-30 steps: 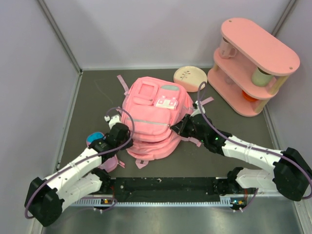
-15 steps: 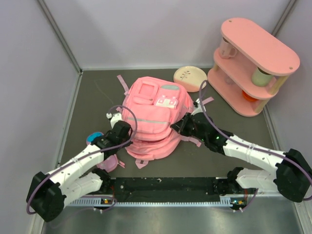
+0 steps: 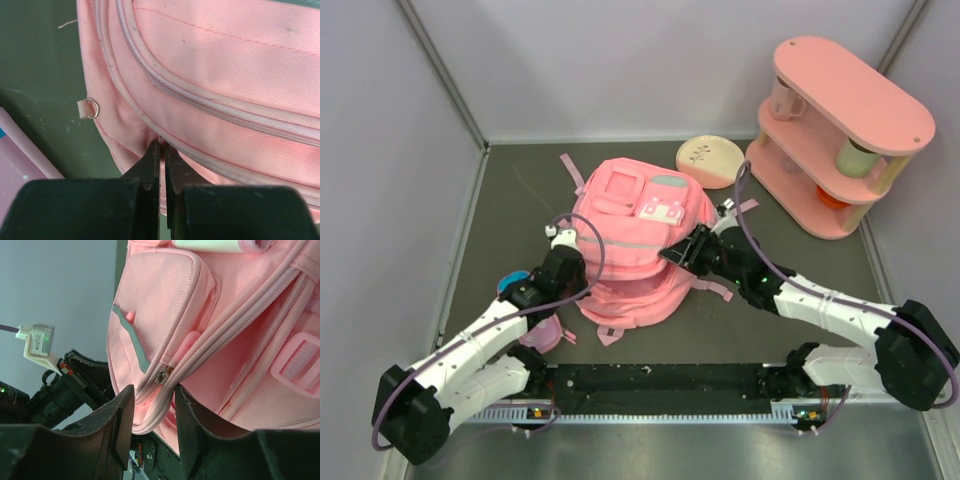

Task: Pack the student bag
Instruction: Unzip the student bag at the center of the board.

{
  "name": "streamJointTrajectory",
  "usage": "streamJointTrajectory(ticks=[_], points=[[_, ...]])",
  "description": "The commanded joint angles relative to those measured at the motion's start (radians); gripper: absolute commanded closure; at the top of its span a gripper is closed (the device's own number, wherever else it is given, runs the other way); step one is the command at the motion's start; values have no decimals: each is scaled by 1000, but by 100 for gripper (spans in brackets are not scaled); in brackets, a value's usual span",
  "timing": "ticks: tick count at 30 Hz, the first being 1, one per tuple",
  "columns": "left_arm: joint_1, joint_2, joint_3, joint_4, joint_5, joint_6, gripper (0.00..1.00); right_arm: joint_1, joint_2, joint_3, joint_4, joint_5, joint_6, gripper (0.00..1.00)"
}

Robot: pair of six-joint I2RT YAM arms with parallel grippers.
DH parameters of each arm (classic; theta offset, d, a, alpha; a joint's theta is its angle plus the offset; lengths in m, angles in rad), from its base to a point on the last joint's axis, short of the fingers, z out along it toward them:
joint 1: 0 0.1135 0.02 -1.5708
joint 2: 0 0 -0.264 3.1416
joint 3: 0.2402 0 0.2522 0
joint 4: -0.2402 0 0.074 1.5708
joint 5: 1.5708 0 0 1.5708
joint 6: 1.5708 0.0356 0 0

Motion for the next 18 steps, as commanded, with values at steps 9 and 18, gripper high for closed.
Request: streamJointTrajectory(ticks=[9, 18], points=[[-9, -9, 36, 156, 158, 41, 100, 65, 149, -57, 366, -153, 259, 47], [-9, -8, 36, 172, 181, 43, 100, 111, 231, -51, 497, -100, 348, 62]])
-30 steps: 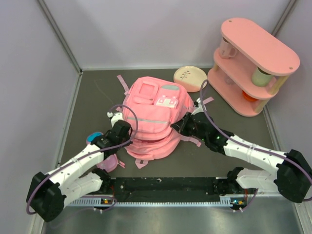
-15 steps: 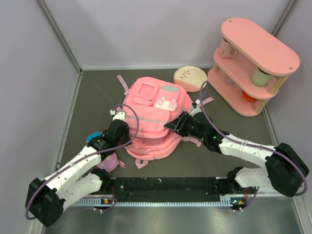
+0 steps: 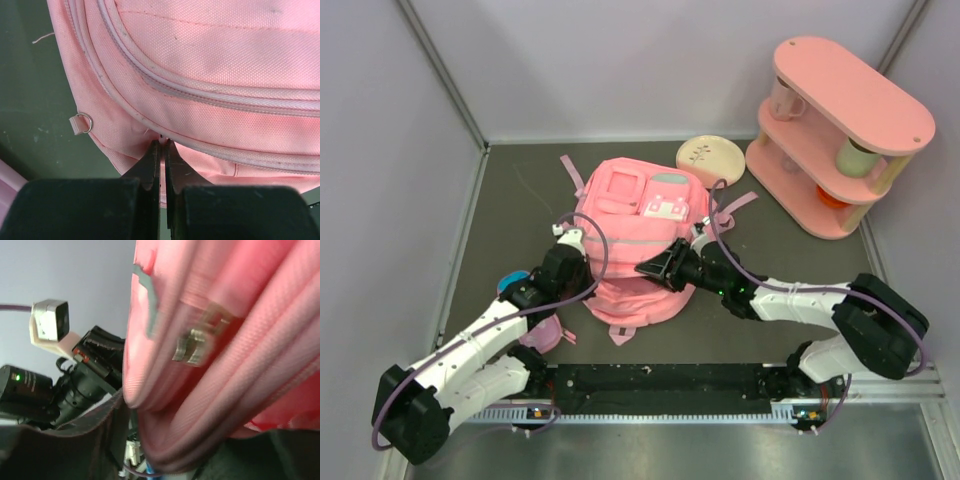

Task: Pack the student bag
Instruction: Unzip the student bag at the center of the board.

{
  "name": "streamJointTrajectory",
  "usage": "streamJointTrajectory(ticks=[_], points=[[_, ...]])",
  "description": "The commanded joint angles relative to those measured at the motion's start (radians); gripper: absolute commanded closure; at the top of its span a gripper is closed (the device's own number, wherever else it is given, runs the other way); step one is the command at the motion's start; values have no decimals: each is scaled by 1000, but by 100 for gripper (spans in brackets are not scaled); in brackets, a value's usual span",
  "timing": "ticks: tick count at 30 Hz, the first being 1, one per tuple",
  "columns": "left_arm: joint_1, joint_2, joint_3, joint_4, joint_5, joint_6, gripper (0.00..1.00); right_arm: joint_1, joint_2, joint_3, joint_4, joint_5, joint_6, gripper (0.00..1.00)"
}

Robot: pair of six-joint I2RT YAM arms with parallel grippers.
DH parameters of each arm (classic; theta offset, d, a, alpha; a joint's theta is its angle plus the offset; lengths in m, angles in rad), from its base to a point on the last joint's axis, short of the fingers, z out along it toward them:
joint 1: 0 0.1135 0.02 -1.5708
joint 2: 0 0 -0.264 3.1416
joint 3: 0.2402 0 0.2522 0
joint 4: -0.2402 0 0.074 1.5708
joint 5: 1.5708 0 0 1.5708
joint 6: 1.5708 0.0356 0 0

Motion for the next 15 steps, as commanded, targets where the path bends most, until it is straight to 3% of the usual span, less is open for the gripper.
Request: streamJointTrajectory(ticks=[1, 2, 4, 8, 15], points=[[-12, -11, 39, 140, 63, 20, 100, 14, 34, 30, 139, 23, 51, 71], [-11, -11, 44, 135, 59, 26, 100, 14, 24, 36, 116, 34, 46, 91], [-11, -11, 67, 105, 21, 49, 100, 1, -20, 50, -11, 62, -7, 100], [-6, -5, 110, 42, -58, 97, 100, -44, -146, 42, -208, 117, -110, 100], [28, 15, 173, 5, -46, 206, 100, -127, -253, -4, -302, 97, -172, 100]])
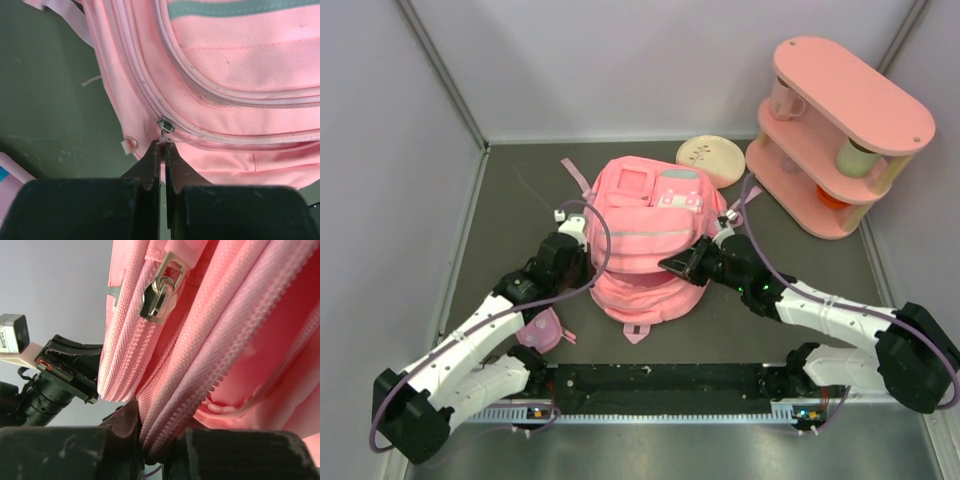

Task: Pack the student bag
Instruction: Unzip the student bag at the center of the board.

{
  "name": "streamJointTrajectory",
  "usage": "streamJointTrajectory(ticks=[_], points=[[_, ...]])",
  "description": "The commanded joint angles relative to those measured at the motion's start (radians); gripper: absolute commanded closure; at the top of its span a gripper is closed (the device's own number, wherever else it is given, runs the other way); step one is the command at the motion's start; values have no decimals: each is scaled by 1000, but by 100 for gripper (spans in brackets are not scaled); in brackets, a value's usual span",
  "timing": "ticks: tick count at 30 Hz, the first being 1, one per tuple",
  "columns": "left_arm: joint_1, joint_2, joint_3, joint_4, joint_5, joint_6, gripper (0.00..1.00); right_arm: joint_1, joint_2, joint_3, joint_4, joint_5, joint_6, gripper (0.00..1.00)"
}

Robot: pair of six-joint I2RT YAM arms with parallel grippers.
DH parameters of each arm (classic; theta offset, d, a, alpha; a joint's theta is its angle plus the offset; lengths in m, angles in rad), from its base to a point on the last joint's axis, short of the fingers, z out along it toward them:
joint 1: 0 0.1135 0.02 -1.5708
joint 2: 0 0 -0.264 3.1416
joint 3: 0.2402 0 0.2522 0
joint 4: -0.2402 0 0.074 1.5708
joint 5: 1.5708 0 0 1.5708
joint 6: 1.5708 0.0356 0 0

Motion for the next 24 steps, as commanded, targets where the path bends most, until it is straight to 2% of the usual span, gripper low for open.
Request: streamJointTrajectory(ticks=[1, 6, 12, 13, 15, 16, 18, 19, 21, 23, 24], points=[[23, 18, 76, 35, -41, 114, 100, -47, -66, -5, -39, 42, -87, 100], [81, 76, 111, 4, -102, 127, 100, -53, -61, 0, -19, 15, -100, 100], [184, 139, 131, 22, -9, 59, 100, -56, -19, 39, 24, -40, -109, 100], [187, 138, 131, 22, 2, 48, 81, -54, 0, 47, 34, -46, -110, 100], [189, 104, 117, 25, 14, 13, 56, -56, 17, 72, 34, -57, -123, 100], [189, 87, 108, 28, 11, -1, 37, -56, 32, 85, 39, -61, -127, 100], [201, 23, 85, 18, -20, -44, 23, -56, 46, 98, 39, -69, -138, 100], [221, 3, 74, -10, -33, -57, 12, -56, 55, 111, 36, -71, -144, 100], [249, -52, 64, -47, -75, -93, 1, -56, 63, 121, 31, -77, -159, 100], [295, -86, 44, -86, -87, -114, 1, -54, 80, 142, 8, -93, -184, 97], [307, -97, 39, -100, -92, -122, 1, -56, 87, 154, -8, -98, -196, 86]])
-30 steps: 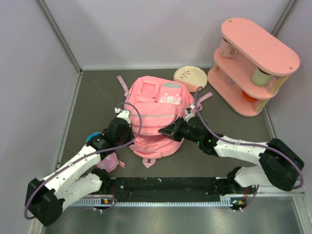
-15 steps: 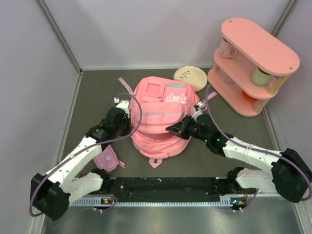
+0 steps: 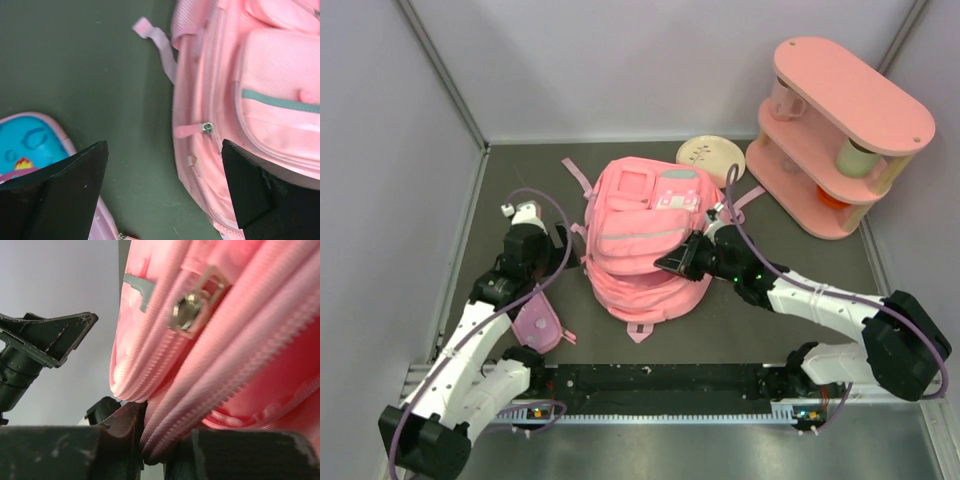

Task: Pack the student bag
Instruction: Unzip the student bag at the center of the board, then pick up the stationery from the center of the board.

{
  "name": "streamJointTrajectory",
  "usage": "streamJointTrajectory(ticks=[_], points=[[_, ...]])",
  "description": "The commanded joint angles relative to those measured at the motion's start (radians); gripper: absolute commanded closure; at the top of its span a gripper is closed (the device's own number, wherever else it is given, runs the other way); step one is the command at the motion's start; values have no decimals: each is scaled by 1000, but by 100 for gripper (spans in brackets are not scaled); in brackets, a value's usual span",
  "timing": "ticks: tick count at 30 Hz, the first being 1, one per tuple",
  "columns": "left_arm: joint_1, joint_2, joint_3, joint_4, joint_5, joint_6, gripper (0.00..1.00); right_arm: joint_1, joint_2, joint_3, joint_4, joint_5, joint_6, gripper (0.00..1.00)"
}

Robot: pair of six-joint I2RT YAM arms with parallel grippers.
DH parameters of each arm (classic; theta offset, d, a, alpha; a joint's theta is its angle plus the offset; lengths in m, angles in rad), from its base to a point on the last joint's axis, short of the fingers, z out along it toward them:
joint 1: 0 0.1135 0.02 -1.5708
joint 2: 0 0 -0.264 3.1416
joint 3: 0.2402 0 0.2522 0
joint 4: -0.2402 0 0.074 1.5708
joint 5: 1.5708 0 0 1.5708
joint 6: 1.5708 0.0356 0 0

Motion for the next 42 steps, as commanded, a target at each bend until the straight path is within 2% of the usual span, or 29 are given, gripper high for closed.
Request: streamJointTrajectory(ticks=[1, 4, 6, 9, 12, 15, 18, 21, 31, 37, 42], points=[[76, -62, -40, -76, -70, -78, 1, -16, 31, 116, 12, -5, -96, 80], [118, -76, -62, -125, -102, -130, 1, -15, 25, 114, -2, -35, -151, 62], [145, -88, -74, -141, -98, -161, 1, 2, -6, 105, 6, -67, -228, 43], [210, -119, -94, -133, -66, -177, 1, 53, -29, 119, -66, -110, -334, 33], [298, -136, -111, -107, -7, -174, 1, 138, -46, 122, -102, -124, -413, 29], [456, -128, -111, -119, 95, -179, 1, 207, -52, 139, -109, -118, -476, 25], [564, -162, -145, -119, 148, -190, 1, 241, -36, 178, -99, -116, -521, 24], [619, -186, -159, -129, 148, -210, 1, 252, -3, 246, -106, -131, -570, 23], [665, -149, -203, -215, -47, -364, 1, 281, 196, 412, -151, -199, -607, 23], [671, -93, -277, -129, 28, -363, 1, 281, 303, 528, -287, -209, -714, 23], [675, -34, -352, -11, 148, -365, 1, 281, 428, 622, -299, -292, -713, 23]])
